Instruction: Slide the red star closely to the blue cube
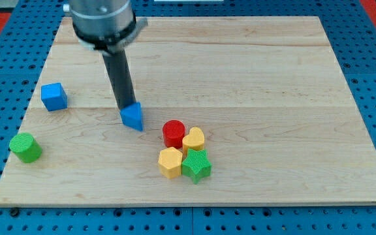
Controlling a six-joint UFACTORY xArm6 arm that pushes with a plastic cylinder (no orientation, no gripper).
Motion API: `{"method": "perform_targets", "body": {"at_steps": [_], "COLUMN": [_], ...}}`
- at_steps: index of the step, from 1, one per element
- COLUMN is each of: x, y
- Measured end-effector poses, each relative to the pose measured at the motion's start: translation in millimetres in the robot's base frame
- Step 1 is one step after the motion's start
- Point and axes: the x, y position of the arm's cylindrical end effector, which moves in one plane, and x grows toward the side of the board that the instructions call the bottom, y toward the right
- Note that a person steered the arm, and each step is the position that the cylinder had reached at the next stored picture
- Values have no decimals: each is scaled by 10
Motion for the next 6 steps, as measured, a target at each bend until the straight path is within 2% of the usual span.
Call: {"method": "perform_targets", "body": {"at_steps": [1,2,3,5,6], "x": [389,319,-431,-2554,-2715], "y": [260,158,-167,-265,-805]}}
